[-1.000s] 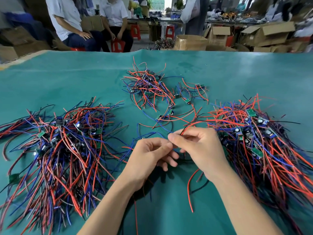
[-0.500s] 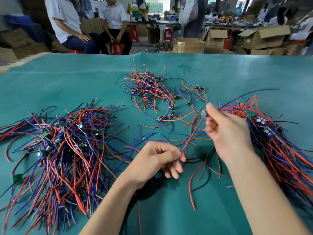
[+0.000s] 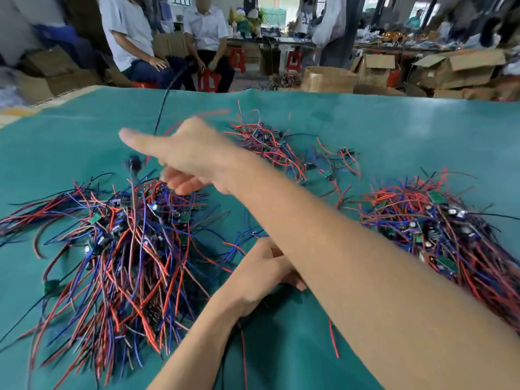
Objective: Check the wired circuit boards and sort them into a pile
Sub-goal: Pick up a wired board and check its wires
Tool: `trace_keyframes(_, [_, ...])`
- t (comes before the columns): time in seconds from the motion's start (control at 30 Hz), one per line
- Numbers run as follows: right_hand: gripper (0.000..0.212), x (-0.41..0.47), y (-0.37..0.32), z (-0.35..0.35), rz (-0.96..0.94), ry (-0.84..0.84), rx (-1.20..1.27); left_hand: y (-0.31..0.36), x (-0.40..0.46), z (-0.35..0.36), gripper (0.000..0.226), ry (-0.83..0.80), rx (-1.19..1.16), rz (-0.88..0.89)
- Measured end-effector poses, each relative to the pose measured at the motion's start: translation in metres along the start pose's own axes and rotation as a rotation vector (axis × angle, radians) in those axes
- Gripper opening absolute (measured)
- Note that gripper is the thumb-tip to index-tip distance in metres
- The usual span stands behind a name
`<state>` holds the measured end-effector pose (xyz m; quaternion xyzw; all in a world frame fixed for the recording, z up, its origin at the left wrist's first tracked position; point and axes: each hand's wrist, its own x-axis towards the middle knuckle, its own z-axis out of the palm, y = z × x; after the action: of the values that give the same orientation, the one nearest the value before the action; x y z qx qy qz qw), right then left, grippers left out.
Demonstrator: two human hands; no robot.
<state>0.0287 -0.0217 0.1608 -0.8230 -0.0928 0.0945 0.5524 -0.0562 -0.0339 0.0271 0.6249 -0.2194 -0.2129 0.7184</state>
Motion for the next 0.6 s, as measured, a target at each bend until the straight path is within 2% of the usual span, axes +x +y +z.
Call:
trace_keyframes(0.07, [0.061,0.021,0.016,-0.011,0.038,-0.006,-0.313,-0.002,0.004,-0.002,0.026,-0.002,-0.006,-0.01])
trace_keyframes(0.2, [0.038,0.033,0.076,-0.072,0.092,0.158,-0.952,-0.008,0.009,-0.004,0.019,0.015,-0.04,-0.072])
trace_keyframes(0.27, [0.041,0.022,0.108,-0.091,0.202,0.148,-1.079,-0.009,0.009,-0.004,0.016,0.021,-0.052,-0.072])
trace_keyframes(0.33, [0.044,0.012,0.132,-0.101,0.261,0.141,-1.043,-0.008,0.009,-0.004,0.016,0.021,-0.059,-0.064])
trace_keyframes(0.43, [0.034,0.002,0.143,-0.114,0.212,0.207,-0.919,-0.008,0.009,-0.004,0.017,0.038,-0.079,-0.07])
trace_keyframes(0.53, [0.028,-0.015,0.136,-0.132,0.042,0.468,-0.717,-0.008,0.01,-0.004,0.015,0.056,-0.124,-0.08])
trace_keyframes(0.6, [0.028,-0.035,0.128,-0.138,-0.081,0.629,-0.497,-0.007,0.01,-0.005,0.014,0.073,-0.152,-0.093])
